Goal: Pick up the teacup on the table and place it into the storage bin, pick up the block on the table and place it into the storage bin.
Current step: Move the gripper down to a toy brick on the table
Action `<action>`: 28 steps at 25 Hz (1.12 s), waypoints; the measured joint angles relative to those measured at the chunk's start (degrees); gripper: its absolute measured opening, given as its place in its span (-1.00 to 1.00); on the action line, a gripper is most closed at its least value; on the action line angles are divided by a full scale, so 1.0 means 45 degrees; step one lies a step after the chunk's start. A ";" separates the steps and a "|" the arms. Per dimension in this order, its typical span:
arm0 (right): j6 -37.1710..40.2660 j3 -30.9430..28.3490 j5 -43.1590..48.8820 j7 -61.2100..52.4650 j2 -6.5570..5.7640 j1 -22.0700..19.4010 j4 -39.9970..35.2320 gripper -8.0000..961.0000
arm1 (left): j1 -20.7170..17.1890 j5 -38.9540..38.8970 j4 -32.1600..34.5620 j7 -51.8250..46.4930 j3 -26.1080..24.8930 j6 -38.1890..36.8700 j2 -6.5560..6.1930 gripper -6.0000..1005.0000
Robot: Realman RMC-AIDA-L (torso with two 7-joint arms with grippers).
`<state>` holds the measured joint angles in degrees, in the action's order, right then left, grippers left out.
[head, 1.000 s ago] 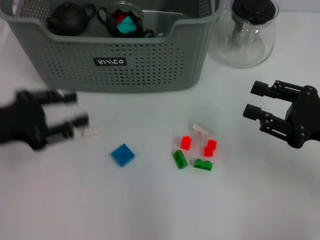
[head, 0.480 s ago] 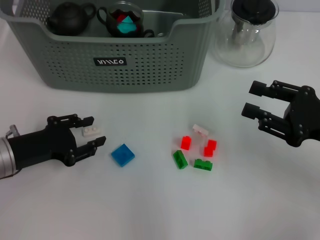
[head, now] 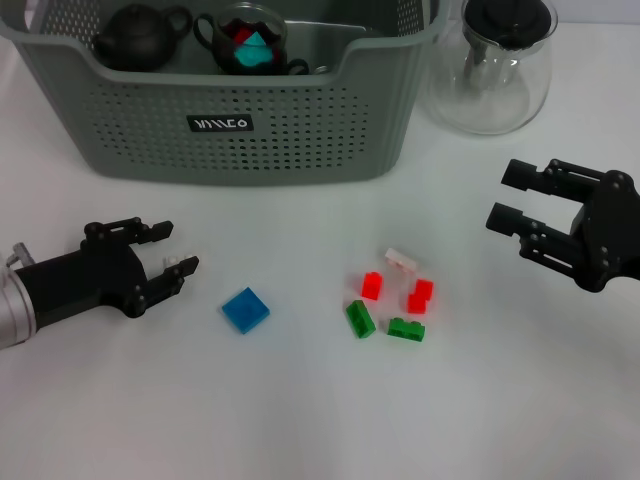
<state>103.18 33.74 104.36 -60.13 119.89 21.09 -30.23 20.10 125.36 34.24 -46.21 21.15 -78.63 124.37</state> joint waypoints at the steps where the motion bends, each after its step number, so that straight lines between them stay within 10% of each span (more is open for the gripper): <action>1: 0.0000 -0.0029 -0.0001 0.0001 0.0000 0.0000 0.0009 0.15 | 0.0000 -0.0006 -0.0070 0.0088 -0.0002 0.0106 0.0000 0.07; 28: 0.0000 -0.0216 0.0036 0.0004 -0.0040 -0.0001 0.0124 0.15 | -0.0016 0.0137 -0.0670 0.0236 0.0140 0.0808 0.0019 -0.23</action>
<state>103.18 32.77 104.52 -60.11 119.71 21.09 -29.67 20.03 125.97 31.23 -45.15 21.78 -74.99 124.45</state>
